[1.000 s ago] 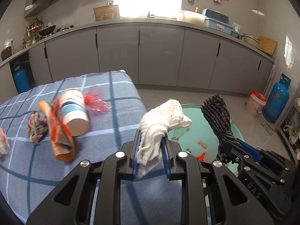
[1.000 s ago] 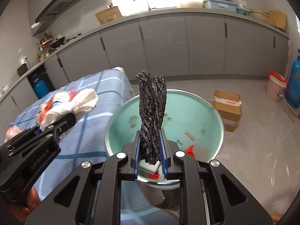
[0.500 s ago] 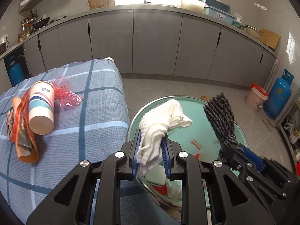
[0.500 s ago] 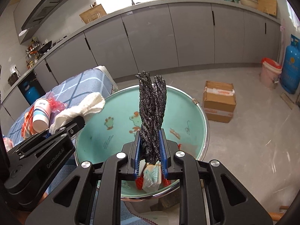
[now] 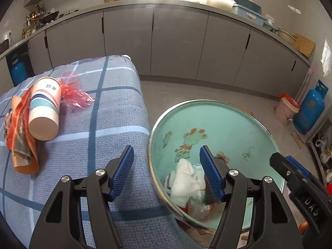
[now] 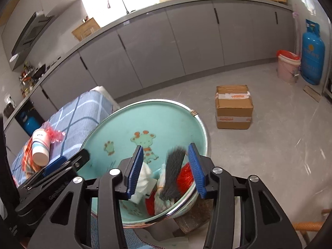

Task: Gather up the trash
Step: 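Open both tools to drop the tissue and rope into the basin, then move both open tools back over the trash on the table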

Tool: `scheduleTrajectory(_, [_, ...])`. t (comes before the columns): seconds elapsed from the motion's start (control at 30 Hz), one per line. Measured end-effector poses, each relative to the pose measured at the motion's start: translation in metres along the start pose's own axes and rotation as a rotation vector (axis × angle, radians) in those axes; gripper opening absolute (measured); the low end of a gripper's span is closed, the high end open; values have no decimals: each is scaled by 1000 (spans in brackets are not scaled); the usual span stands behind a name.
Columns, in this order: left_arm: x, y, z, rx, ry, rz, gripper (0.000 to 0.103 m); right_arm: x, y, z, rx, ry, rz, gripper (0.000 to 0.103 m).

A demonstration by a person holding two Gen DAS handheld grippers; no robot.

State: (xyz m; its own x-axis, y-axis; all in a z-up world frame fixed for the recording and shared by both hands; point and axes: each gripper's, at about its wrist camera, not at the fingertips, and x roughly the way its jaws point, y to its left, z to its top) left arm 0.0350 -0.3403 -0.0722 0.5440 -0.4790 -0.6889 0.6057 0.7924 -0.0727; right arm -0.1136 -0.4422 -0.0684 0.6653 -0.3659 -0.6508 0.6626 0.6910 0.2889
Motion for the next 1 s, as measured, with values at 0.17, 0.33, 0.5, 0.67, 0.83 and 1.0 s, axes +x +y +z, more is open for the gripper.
scheduleTrajectory(0.17, [-8,9,-2,0,-16,21,73,-2,2,2,-18,-14,-34,49])
scheduleTrajectory(0.33, [-21,21,-5,-12,-32,38,77,-4,5,1,-36,-25,-59,53])
scheduleTrajectory(0.5, [-37,39,-9,-29,-44,54,80,-3,12,-2,-50,-23,-70,53])
scheduleTrajectory(0.67, [-58,72,-14,-73,-75,87,82,-6,27,-6,-76,-34,-57,55])
scheduleTrajectory(0.83, [-79,110,-19,-91,-111,140,83,-10,51,-11,-118,-42,-16,59])
scheduleTrajectory(1.0, [-99,155,-27,-123,-135,200,86,-15,80,-17,-130,-26,93,70])
